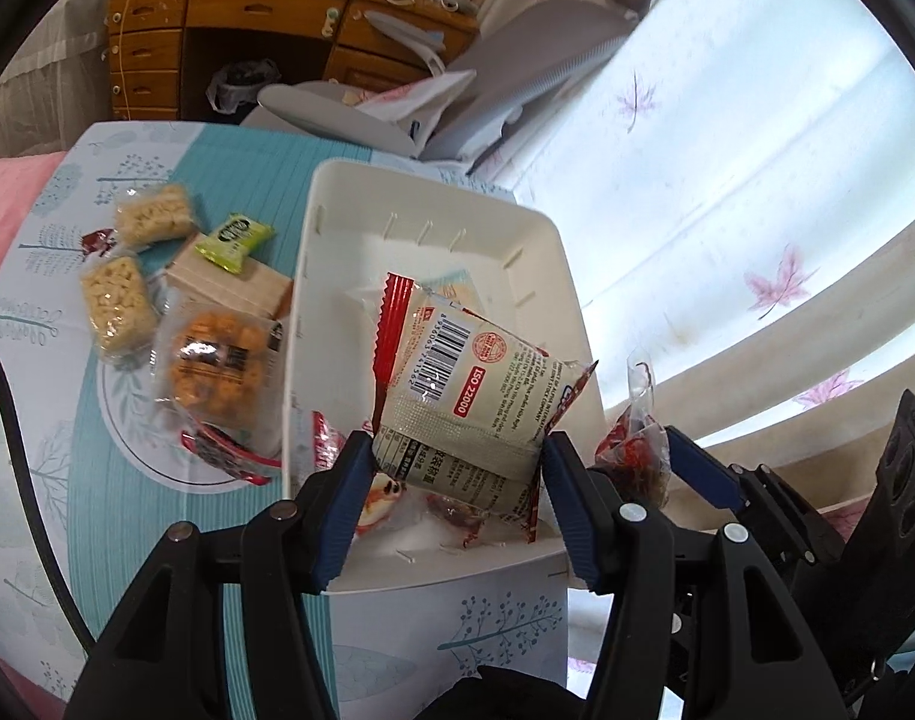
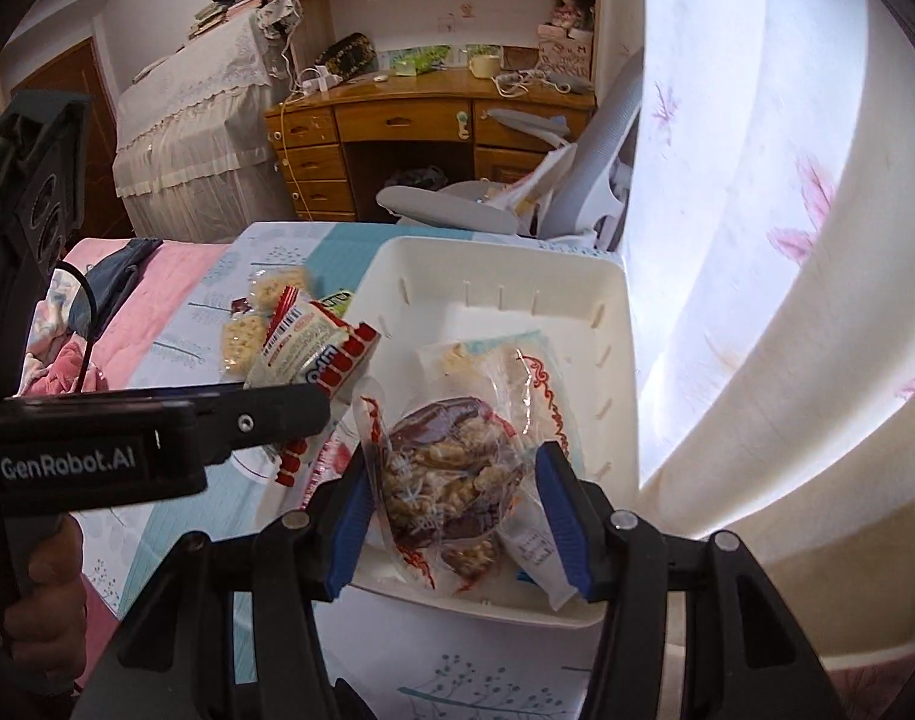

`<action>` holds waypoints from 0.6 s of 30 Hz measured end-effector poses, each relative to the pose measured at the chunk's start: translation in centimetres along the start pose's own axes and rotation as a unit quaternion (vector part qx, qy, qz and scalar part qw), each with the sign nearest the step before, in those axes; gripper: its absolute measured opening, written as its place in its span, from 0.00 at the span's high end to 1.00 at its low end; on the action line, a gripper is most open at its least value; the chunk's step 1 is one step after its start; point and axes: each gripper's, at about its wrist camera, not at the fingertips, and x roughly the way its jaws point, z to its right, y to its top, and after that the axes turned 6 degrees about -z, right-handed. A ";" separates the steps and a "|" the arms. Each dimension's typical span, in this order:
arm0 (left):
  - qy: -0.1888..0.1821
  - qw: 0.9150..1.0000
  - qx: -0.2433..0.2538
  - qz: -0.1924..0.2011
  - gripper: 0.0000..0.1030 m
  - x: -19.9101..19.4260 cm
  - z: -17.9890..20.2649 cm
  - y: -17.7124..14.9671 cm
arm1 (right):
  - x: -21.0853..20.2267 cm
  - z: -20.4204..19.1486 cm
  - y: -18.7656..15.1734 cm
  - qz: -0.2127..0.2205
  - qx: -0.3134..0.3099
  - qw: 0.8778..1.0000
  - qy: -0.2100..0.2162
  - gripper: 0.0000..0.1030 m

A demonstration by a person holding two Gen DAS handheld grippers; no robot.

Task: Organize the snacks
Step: 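Carry both packets into the white tray and open both tools, then withdraw both tools from the tray back over the table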

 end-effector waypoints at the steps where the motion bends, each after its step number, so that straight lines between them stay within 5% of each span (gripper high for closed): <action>1: 0.005 1.000 -0.001 -0.006 0.40 0.3 0.1 0.1 | 0.2 0.2 -0.1 -0.004 0.002 1.000 0.001 0.46; 3: 0.018 1.000 -0.006 -0.019 0.17 1.0 0.2 0.1 | 0.7 0.8 -0.1 -0.017 0.011 1.000 0.007 0.46; 18: 0.029 0.998 -0.022 -0.053 0.15 0.5 -2.1 -1.6 | 2.0 0.3 -1.2 -0.066 0.054 0.996 0.027 0.30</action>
